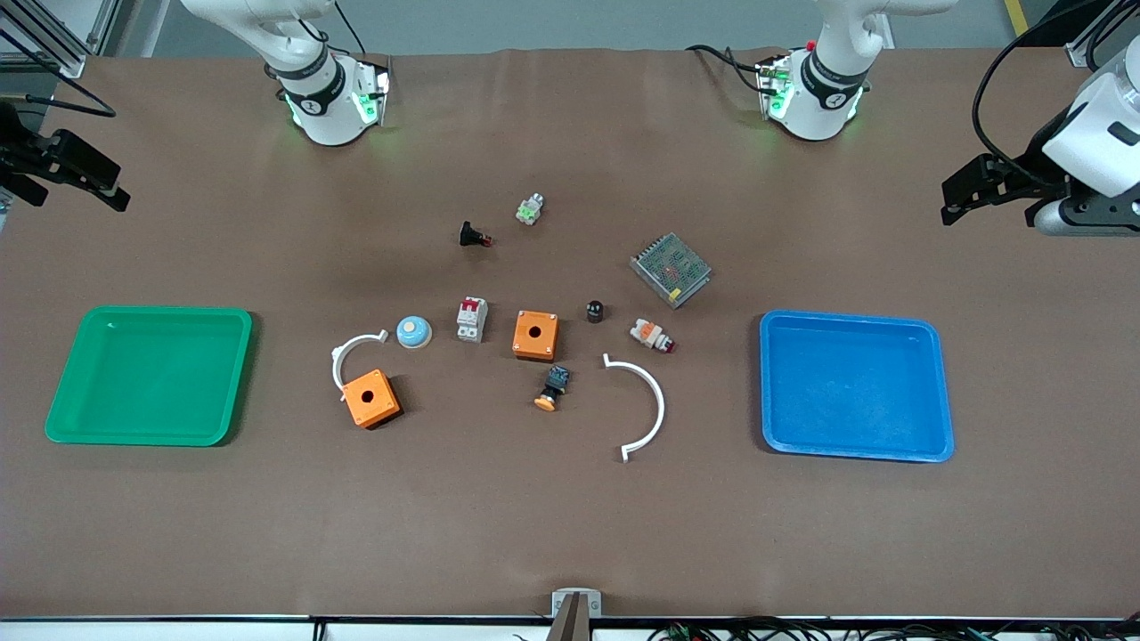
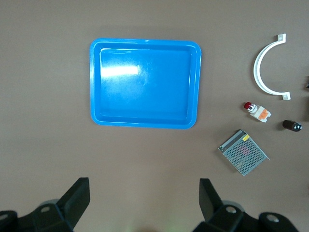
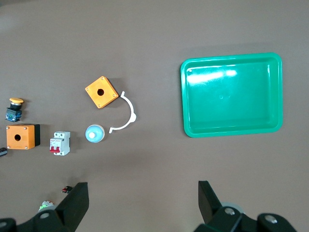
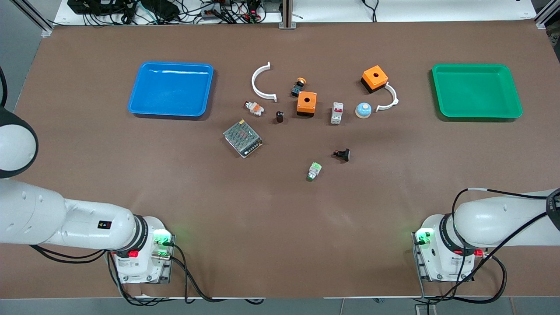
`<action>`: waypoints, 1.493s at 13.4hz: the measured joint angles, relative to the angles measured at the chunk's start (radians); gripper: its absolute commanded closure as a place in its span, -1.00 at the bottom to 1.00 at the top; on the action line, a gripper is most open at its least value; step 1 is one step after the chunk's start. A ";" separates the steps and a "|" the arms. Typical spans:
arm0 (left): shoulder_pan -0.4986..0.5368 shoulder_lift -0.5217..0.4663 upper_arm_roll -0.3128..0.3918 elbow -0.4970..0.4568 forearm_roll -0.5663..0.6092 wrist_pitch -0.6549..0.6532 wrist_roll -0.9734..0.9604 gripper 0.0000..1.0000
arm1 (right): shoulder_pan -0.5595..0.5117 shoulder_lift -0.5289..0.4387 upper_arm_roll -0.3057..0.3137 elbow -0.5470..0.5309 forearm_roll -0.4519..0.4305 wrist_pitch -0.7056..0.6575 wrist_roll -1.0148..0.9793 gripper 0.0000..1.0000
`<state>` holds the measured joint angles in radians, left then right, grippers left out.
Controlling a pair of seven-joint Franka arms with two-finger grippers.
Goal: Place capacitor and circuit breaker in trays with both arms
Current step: 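Move the left gripper from rest toward the black capacitor, then lower the left gripper onto the black capacitor and close it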
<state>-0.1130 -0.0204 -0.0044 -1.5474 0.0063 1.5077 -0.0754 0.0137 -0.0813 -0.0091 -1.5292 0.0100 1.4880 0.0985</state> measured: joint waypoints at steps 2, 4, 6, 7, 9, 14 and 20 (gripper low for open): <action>0.001 0.000 0.001 0.000 0.000 0.000 0.000 -1.00 | 0.000 0.001 0.000 0.000 0.000 0.000 0.000 -0.99; 0.001 0.000 0.001 0.000 0.000 0.000 0.000 -1.00 | 0.000 0.001 0.000 0.000 0.000 -0.001 0.000 -0.99; -0.002 0.006 0.000 0.000 0.000 0.000 0.000 -1.00 | 0.000 0.002 0.000 0.000 0.000 -0.001 -0.001 -0.99; -0.004 0.015 -0.001 0.000 0.000 0.000 0.000 -1.00 | 0.000 0.002 0.000 0.000 0.000 -0.001 -0.001 -0.99; -0.008 0.050 -0.018 0.000 0.000 0.003 -0.009 -1.00 | 0.000 0.002 0.001 0.000 0.000 -0.001 -0.001 -0.99; -0.016 0.143 -0.136 -0.073 0.000 0.171 -0.213 -1.00 | 0.000 0.003 0.001 0.000 0.000 -0.002 -0.001 -1.00; -0.057 0.293 -0.298 -0.144 0.000 0.406 -0.625 -0.92 | 0.000 0.005 0.000 0.001 0.000 -0.004 -0.001 -0.99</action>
<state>-0.1704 0.2722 -0.3028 -1.6915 0.0063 1.9138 -0.7004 0.0137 -0.0764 -0.0088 -1.5283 0.0100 1.4842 0.0977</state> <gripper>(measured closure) 0.004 0.000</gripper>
